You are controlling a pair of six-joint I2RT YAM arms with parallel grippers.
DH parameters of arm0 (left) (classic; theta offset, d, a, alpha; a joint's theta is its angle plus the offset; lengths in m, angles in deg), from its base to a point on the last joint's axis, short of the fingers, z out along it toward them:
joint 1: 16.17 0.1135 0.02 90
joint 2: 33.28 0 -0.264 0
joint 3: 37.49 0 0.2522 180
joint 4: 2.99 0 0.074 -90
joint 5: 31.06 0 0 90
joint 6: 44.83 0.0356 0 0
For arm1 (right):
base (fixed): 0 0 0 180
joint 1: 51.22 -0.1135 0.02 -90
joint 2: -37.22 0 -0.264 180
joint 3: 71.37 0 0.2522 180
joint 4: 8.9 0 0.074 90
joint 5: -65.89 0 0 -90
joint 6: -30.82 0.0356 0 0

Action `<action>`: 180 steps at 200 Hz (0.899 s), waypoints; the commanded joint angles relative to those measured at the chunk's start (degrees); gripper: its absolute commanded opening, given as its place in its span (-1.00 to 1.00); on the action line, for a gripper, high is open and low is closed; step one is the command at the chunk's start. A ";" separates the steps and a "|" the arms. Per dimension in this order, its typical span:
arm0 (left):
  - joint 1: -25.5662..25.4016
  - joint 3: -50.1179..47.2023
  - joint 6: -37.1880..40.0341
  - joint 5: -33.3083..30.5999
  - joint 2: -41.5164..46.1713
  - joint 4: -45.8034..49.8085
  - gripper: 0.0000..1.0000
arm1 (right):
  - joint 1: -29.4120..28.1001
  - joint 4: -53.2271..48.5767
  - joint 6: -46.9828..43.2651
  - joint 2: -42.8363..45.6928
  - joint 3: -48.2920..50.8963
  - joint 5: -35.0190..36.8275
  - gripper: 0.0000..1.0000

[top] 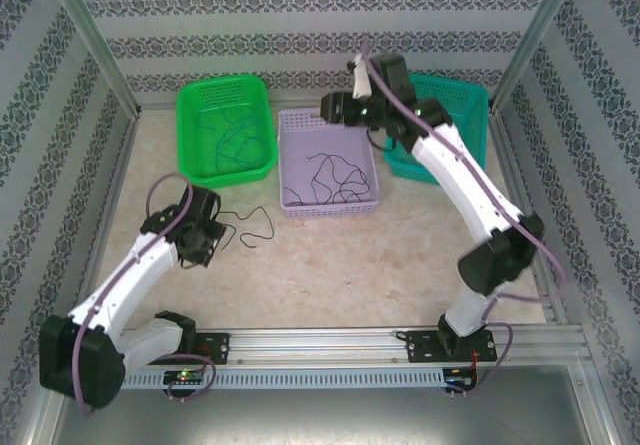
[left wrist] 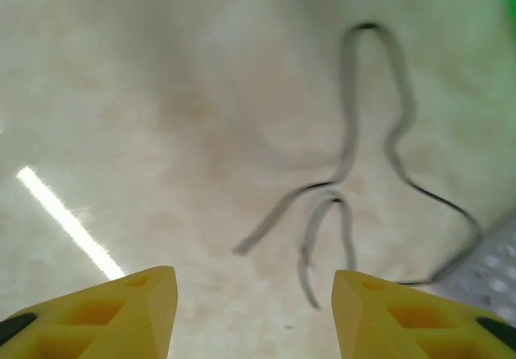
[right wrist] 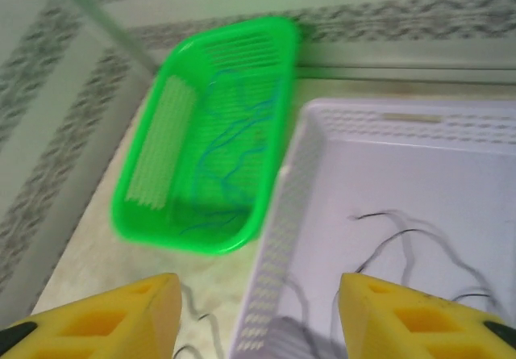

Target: Untangle the cables

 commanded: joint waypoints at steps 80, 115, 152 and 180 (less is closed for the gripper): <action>1.55 -15.15 -34.28 0.08 3.65 -24.24 0.28 | -19.65 13.06 6.88 -3.20 27.22 -10.93 -0.04; 1.61 -17.93 -40.03 -1.46 2.05 -30.37 0.08 | -20.51 13.71 6.85 -4.68 27.25 -11.33 -0.05; 1.52 -17.83 -40.79 -0.65 -0.63 -33.15 -0.09 | -20.33 13.15 6.35 -5.65 27.23 -11.83 -0.09; 1.52 -17.42 -40.16 0.78 -4.05 -35.99 -0.17 | -20.42 11.66 5.74 -7.90 25.93 -13.33 -0.09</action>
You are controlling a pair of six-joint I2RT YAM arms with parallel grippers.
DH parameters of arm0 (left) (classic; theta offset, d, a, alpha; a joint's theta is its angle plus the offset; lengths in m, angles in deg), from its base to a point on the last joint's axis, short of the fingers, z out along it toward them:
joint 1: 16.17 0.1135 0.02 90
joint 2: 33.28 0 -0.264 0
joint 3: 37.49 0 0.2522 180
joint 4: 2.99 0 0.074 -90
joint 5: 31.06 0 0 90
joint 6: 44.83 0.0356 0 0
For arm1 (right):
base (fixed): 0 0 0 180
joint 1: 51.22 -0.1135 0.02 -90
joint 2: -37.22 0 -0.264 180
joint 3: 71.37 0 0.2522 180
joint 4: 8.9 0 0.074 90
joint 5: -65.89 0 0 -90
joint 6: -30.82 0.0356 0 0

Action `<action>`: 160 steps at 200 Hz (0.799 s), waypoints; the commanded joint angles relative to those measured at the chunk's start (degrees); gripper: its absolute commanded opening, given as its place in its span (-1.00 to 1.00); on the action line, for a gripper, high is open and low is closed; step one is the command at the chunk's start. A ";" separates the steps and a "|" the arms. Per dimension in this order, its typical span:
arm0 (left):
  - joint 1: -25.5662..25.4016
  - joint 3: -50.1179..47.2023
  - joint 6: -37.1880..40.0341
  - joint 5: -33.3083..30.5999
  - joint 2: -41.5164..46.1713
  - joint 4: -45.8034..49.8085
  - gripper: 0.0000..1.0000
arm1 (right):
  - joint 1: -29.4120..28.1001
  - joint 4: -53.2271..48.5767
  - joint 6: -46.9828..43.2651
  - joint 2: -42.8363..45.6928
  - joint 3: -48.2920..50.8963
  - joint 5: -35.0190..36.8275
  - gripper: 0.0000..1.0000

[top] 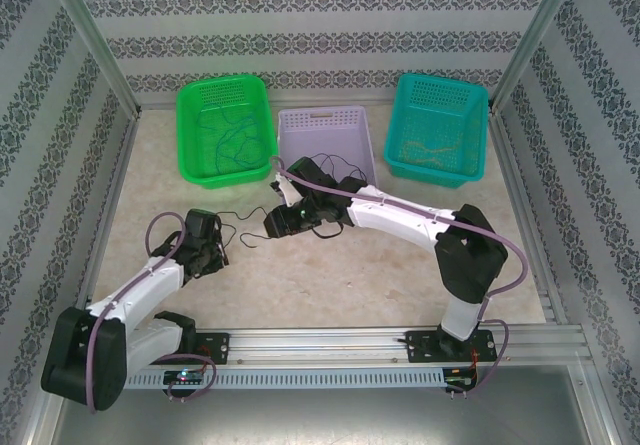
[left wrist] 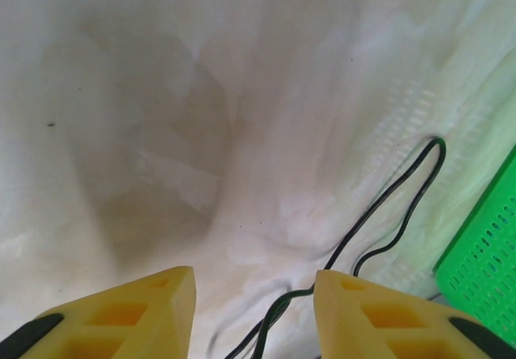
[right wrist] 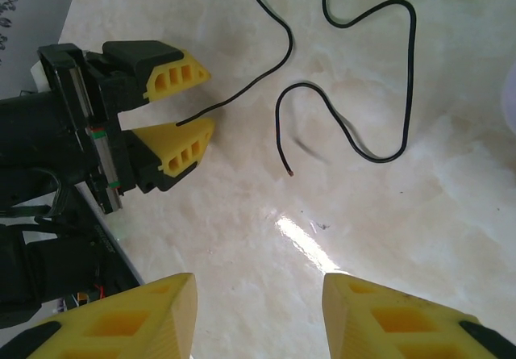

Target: Untangle the cables

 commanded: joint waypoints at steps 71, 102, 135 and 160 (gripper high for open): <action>0.50 2.31 -2.67 1.39 -3.40 0.96 -0.96 | -2.77 -4.59 1.71 -15.18 -10.89 -6.04 -0.14; 0.52 2.18 -2.69 1.41 -2.69 2.57 -1.00 | -3.99 -8.50 1.34 -21.28 -17.80 -3.01 -0.14; 0.55 2.37 -2.62 1.56 -2.68 3.39 -1.00 | -4.45 -10.60 -0.12 -24.53 -20.39 0.22 -0.14; 0.51 2.69 -2.23 1.75 -2.94 3.56 -1.00 | -4.84 -13.51 -2.32 -26.82 -23.43 2.35 -0.14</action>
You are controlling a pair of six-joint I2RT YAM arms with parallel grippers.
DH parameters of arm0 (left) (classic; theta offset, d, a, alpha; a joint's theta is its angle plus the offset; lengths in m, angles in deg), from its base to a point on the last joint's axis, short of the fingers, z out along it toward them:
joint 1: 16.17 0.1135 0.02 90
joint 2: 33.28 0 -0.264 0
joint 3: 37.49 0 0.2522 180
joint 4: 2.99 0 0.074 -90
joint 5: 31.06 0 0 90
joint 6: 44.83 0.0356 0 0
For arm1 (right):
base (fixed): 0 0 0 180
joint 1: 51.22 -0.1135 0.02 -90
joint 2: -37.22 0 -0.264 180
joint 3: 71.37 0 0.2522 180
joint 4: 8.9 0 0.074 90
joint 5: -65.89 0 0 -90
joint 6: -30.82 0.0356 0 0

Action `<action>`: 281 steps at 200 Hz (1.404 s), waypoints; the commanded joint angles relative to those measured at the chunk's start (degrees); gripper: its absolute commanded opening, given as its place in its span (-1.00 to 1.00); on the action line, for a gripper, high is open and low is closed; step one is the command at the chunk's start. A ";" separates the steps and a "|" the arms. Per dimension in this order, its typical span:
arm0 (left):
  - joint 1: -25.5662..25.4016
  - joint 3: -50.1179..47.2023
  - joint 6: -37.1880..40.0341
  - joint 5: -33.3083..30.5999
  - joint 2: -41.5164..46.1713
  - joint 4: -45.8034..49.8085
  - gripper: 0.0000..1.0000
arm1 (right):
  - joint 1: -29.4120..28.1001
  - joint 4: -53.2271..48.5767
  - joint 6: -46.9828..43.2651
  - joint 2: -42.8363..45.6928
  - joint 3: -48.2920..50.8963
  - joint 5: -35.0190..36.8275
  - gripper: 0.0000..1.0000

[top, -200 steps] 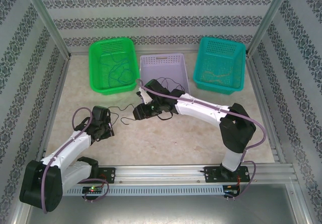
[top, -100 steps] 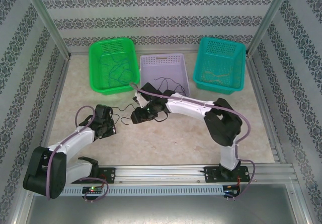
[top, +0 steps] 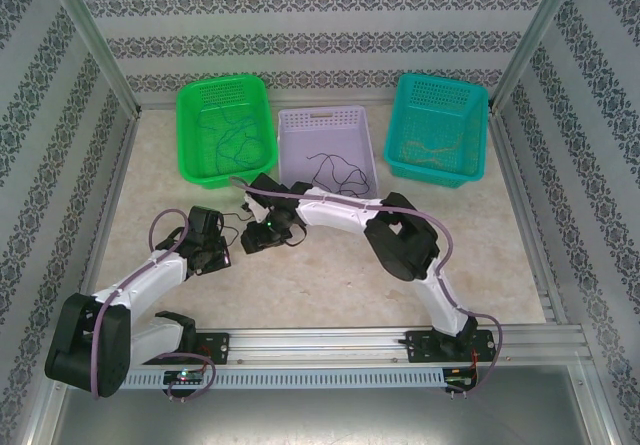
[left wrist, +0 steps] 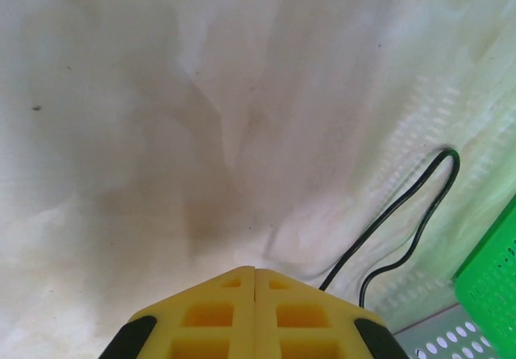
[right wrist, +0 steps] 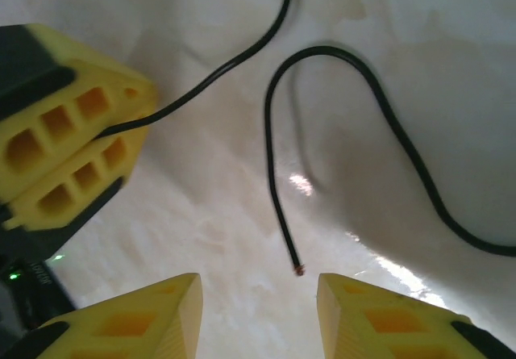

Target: Untangle the cables

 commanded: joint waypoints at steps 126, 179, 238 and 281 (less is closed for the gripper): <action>0.63 3.92 1.24 -0.98 0.95 5.99 -1.00 | -2.65 -6.64 -5.57 -6.66 -9.12 5.13 -1.00; 6.82 34.23 32.73 -3.10 -6.02 27.15 -1.00 | -2.65 -3.50 -22.26 8.99 10.06 13.45 -1.00; 10.32 80.99 69.38 -9.31 -27.48 41.91 -1.00 | -2.65 -2.03 -38.38 27.30 29.17 25.48 -1.00; 14.62 101.49 75.16 -6.70 -39.57 40.13 -1.00 | -2.73 -0.71 -42.71 32.81 35.14 31.63 -1.00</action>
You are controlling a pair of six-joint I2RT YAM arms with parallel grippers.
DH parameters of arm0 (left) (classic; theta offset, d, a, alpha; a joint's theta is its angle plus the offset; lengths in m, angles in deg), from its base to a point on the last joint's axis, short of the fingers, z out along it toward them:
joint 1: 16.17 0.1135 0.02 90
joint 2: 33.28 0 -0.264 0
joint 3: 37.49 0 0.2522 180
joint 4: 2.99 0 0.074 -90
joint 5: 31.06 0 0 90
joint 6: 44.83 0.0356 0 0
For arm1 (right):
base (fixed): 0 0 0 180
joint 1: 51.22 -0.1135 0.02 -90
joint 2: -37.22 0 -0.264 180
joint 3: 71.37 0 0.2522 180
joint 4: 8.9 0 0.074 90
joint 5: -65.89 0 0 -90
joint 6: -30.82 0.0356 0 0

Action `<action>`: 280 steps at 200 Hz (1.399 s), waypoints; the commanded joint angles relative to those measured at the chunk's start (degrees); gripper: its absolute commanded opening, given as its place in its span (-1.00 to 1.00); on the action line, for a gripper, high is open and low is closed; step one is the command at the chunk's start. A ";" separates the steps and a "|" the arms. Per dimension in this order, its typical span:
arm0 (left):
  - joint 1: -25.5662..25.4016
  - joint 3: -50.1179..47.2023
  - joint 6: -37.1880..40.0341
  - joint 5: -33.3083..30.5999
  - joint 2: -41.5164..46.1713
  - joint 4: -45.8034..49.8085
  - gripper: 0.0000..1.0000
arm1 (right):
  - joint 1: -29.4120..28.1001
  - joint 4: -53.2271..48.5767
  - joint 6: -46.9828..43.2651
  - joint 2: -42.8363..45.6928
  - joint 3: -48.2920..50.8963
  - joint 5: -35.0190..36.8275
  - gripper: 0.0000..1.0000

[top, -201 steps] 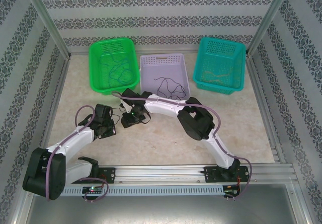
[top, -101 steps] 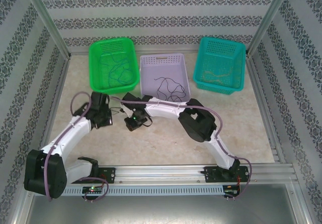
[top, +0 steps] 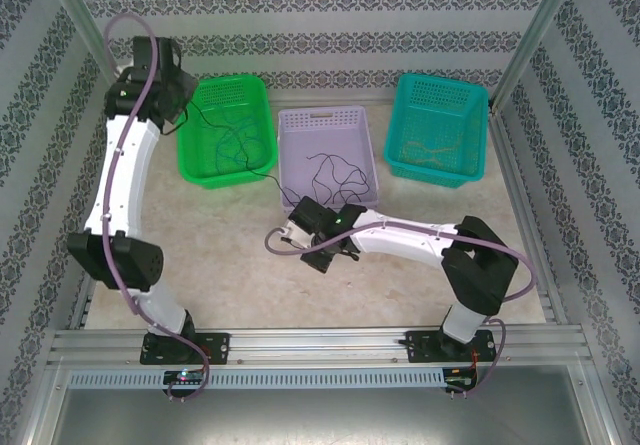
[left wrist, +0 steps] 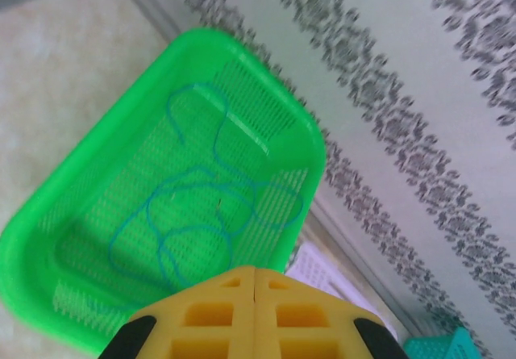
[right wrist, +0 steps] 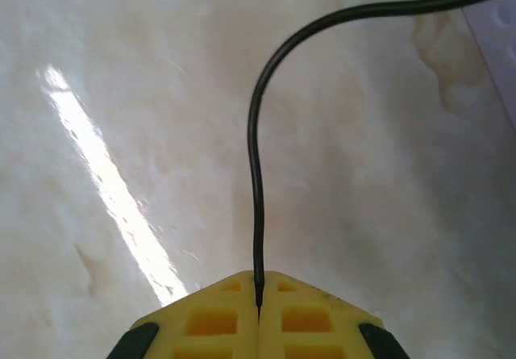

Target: Untangle the cables

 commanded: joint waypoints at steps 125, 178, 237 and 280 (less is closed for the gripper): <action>10.84 28.81 10.34 0.48 -20.67 -0.50 -1.00 | -0.75 -1.38 -2.40 14.29 14.26 11.03 -1.00; 10.84 28.81 9.33 3.02 -22.36 -1.54 -1.00 | 0.37 -2.08 -1.76 18.94 15.86 11.55 -1.00; 7.91 27.10 7.04 13.36 -23.06 -3.92 -1.00 | 8.11 -0.84 2.52 23.94 14.23 7.75 -1.00; -3.12 24.55 5.70 15.33 -25.28 -10.47 -1.00 | 16.31 -0.51 3.94 25.18 7.37 2.36 -1.00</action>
